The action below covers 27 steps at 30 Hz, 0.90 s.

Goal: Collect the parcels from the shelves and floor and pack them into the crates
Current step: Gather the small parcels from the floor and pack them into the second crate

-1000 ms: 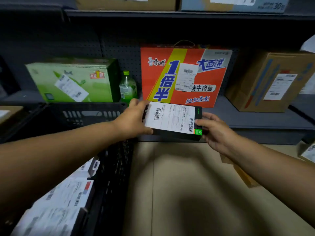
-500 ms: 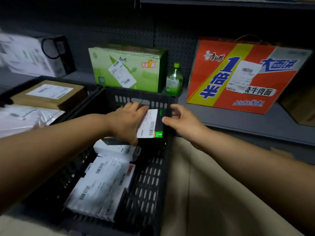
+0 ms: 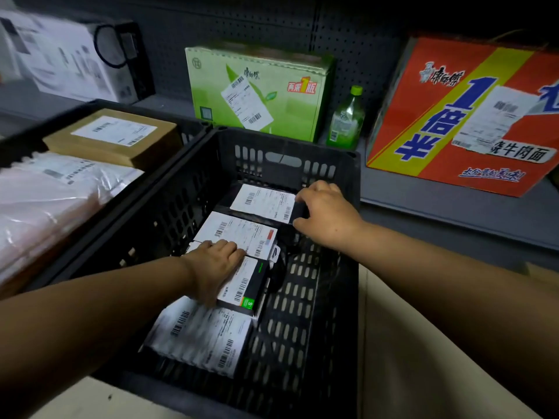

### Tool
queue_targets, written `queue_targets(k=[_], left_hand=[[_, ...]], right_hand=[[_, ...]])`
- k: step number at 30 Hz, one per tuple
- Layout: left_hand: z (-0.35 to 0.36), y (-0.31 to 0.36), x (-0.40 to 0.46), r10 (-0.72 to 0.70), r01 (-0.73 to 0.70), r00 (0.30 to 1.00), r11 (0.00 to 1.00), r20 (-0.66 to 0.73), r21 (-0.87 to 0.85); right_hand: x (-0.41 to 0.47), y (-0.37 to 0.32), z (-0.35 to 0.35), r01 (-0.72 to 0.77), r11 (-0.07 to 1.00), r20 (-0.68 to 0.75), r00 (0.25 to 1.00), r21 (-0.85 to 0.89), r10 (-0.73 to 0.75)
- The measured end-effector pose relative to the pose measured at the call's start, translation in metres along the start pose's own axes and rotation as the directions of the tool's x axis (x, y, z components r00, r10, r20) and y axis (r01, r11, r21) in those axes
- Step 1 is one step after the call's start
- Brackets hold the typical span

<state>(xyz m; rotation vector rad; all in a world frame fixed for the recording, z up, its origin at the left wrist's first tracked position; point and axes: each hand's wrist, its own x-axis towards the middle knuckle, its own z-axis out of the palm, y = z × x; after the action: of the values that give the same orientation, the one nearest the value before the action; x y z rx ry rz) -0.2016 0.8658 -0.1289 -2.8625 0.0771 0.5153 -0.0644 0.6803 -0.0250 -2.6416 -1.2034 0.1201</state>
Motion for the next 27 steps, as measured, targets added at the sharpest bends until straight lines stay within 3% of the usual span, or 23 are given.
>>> queue_targets(k=[5,12,19,23,27], left_hand=[[0.017,0.008,0.004,-0.036,0.040,0.998,0.997,-0.056,0.065],[0.027,0.009,-0.003,-0.131,0.153,0.972,0.983,0.193,-0.104],[0.021,0.013,-0.003,-0.131,0.167,0.955,0.979,0.267,-0.118],[0.019,0.014,-0.004,-0.135,0.168,0.956,0.980,0.262,-0.105],[0.011,0.011,-0.003,-0.114,0.161,0.948,0.977,0.298,-0.137]], right_hand=[[-0.001,-0.002,0.007,0.009,0.996,-0.004,1.000,-0.091,-0.009],[-0.001,0.000,0.009,0.016,0.995,-0.018,1.000,-0.103,-0.018],[0.000,0.003,0.012,0.038,0.994,-0.058,0.997,-0.103,-0.044],[-0.001,0.003,0.010,0.033,0.998,-0.093,0.995,-0.049,-0.038],[-0.011,0.008,-0.001,0.039,0.991,-0.248,0.969,0.129,-0.006]])
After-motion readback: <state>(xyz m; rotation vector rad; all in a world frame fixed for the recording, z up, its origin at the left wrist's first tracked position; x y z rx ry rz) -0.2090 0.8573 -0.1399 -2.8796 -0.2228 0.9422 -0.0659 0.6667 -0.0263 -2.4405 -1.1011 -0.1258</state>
